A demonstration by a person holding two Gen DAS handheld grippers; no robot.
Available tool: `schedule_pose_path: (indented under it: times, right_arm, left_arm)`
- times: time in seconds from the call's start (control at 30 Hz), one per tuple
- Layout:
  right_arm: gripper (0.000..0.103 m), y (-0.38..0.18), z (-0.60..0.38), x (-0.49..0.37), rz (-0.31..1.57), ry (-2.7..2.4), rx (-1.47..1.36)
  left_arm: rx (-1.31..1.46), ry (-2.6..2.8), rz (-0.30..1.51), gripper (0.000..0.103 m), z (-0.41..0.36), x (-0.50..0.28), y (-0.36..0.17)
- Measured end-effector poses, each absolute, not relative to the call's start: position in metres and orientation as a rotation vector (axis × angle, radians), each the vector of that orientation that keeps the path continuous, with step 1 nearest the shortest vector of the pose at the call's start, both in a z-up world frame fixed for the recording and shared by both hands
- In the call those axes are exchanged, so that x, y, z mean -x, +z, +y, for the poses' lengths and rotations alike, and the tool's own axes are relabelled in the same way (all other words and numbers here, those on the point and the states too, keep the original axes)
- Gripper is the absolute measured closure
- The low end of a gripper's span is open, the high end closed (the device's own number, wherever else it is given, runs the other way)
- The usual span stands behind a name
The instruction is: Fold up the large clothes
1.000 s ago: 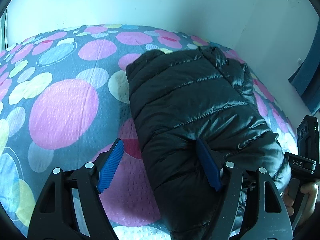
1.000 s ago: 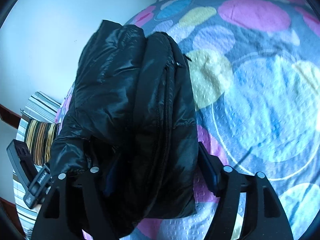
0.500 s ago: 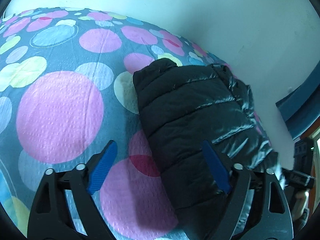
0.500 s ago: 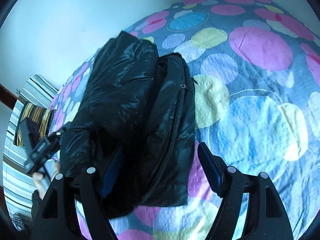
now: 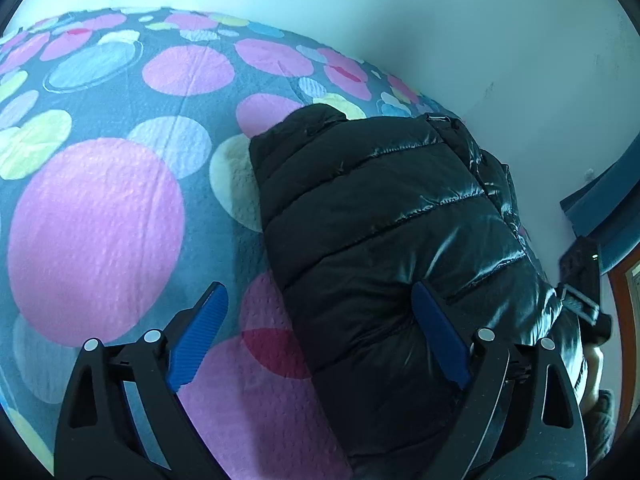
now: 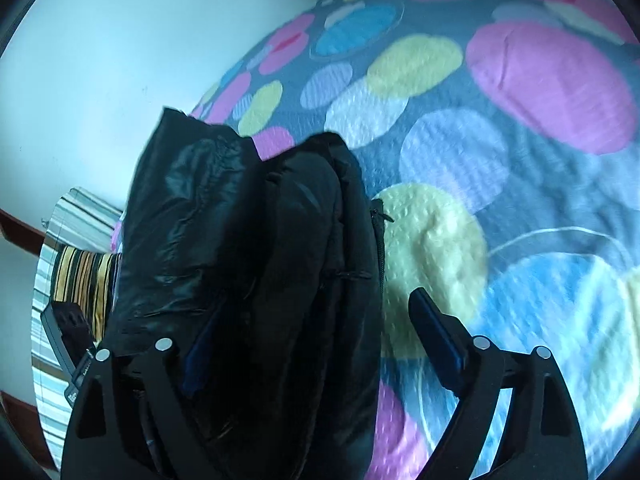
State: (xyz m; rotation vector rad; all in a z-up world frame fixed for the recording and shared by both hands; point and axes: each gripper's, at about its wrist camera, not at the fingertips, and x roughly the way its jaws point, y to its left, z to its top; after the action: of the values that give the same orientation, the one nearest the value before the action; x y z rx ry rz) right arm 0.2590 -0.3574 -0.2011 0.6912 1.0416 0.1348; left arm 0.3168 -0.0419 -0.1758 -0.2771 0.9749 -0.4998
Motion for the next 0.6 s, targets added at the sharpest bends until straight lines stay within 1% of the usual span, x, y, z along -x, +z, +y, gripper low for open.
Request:
schedule_pose_path:
  times: [0.07,0.13,0.17,0.2,0.27,0.3,0.4,0.53,0.57,0.6]
  right_arm:
    - [0.016,-0.213,-0.356,-0.265,1.055,0.178,-0.724]
    - [0.035,-0.221,-0.351,-0.268,1.050,0.239,-0.759]
    - [0.042,-0.223,-0.350,-0.268,1.044,0.252,-0.776]
    - [0.049,-0.223,-0.348,-0.268,1.043,0.251,-0.766]
    - [0.058,-0.220,-0.346,-0.267,1.031,0.262,-0.770]
    - [0.061,-0.220,-0.344,-0.266,1.028,0.262,-0.774]
    - [0.066,-0.217,-0.341,-0.262,1.005,0.279,-0.807]
    - [0.070,-0.215,-0.338,-0.257,0.984,0.321,-0.849]
    - [0.070,-0.214,-0.334,-0.256,0.981,0.330,-0.852]
    - [0.070,-0.214,-0.330,-0.258,0.981,0.334,-0.853]
  left_arm:
    - [0.284,-0.501,0.999,0.010,-0.047,-0.321,-0.180]
    - [0.282,-0.507,1.016,0.012,-0.053,-0.323,-0.183]
    - [0.291,-0.526,1.020,0.020,-0.055,-0.323,-0.184]
    - [0.306,-0.559,1.025,0.031,-0.057,-0.323,-0.184]
    - [0.293,-0.587,1.018,0.043,-0.063,-0.321,-0.180]
    - [0.263,-0.588,1.007,0.046,-0.067,-0.318,-0.177]
    - [0.213,-0.577,0.984,0.050,-0.074,-0.313,-0.171]
    - [0.209,-0.560,0.970,0.054,-0.069,-0.311,-0.168]
    - [0.197,-0.556,0.962,0.056,-0.068,-0.310,-0.166]
    - [0.183,-0.555,0.952,0.062,-0.066,-0.309,-0.164]
